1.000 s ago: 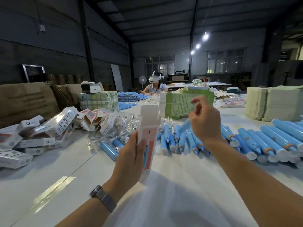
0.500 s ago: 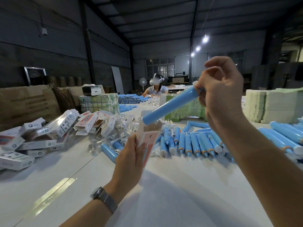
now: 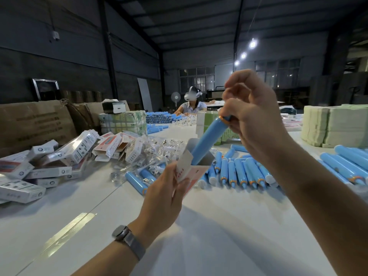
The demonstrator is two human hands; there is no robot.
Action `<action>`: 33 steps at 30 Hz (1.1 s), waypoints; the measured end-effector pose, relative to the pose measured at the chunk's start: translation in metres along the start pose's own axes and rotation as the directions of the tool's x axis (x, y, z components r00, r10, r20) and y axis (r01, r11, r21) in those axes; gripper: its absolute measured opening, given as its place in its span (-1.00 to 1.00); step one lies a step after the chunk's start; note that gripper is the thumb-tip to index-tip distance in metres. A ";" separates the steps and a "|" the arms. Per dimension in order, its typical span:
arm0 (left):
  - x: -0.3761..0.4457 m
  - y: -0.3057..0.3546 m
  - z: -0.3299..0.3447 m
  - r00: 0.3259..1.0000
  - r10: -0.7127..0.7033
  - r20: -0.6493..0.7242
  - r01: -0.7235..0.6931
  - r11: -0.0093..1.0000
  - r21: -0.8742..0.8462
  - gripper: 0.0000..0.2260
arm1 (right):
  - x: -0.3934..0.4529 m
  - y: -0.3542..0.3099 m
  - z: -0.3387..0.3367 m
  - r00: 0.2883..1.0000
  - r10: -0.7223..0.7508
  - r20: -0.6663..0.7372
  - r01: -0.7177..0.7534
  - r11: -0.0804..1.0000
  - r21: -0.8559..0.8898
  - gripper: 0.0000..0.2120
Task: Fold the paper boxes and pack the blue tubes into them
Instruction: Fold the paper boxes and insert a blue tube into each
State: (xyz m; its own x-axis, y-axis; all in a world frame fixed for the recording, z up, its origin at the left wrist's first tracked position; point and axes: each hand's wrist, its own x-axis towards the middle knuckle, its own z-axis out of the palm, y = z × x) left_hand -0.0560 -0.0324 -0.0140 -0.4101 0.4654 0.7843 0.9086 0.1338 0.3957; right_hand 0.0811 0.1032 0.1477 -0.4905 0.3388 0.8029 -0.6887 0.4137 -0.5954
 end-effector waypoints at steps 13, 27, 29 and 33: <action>0.002 -0.003 0.002 0.994 -0.083 -0.072 0.077 0.994 -0.079 -0.76 | -0.033 0.053 0.038 0.989 -0.096 0.113 0.138 0.879 -0.457 -0.80; 0.009 -0.013 0.000 0.926 -0.318 -0.203 0.278 0.939 -0.202 -0.78 | -0.041 0.100 0.027 0.957 -0.265 0.121 0.277 0.701 -0.657 -0.76; 0.012 -0.014 0.001 0.922 -0.333 -0.197 0.292 0.933 -0.209 -0.78 | -0.047 0.124 0.025 0.992 0.066 0.107 0.028 0.715 -0.698 -0.69; 0.012 -0.016 0.002 0.917 -0.350 -0.190 0.301 0.922 -0.244 -0.73 | -0.073 0.172 0.029 0.712 0.610 0.348 0.158 0.343 -0.926 -0.49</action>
State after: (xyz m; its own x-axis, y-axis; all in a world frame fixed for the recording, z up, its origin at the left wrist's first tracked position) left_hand -0.0755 -0.0278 -0.0123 -0.7089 0.2137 0.6722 0.6951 0.0502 0.7172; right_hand -0.0172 0.1247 -0.0129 -0.9550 0.1999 0.2194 0.1803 0.9779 -0.1059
